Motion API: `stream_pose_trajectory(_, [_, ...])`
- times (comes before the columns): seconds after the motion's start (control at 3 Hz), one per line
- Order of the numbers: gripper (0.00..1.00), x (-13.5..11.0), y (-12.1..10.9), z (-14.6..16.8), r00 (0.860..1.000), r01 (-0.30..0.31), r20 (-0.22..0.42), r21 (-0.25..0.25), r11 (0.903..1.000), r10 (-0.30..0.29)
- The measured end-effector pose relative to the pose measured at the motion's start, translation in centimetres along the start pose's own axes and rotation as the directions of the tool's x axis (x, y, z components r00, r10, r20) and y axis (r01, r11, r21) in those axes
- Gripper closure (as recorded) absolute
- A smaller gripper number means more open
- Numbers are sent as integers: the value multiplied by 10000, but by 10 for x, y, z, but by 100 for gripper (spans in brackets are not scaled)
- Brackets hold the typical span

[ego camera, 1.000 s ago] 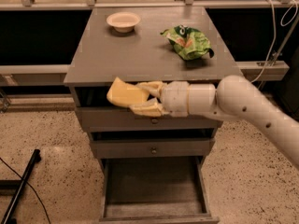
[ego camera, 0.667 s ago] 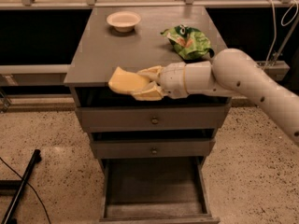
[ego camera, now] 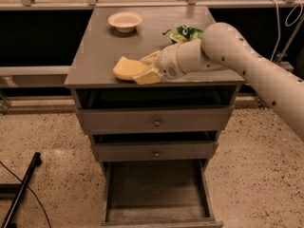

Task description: Pick sponge from bottom drawer and place on counter

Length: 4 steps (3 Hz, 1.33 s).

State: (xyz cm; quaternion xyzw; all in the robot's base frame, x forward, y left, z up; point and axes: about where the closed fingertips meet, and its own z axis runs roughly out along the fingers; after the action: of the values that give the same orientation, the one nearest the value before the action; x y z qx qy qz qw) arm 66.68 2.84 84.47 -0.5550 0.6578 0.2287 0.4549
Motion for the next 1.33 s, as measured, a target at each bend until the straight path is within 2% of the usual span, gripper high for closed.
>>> stream_pose_trajectory(0.33, [84, 0, -28, 1, 9995, -303, 26, 256, 9992, 303])
stream_pose_trajectory(0.67, [53, -2, -31, 0, 9996, -293, 62, 314, 9991, 292])
stream_pose_trajectory(1.0, [30, -2, -31, 0, 9996, -293, 62, 313, 9991, 291])
stream_pose_trajectory(1.33, [1, -2, -31, 0, 9996, -293, 62, 313, 9991, 291])
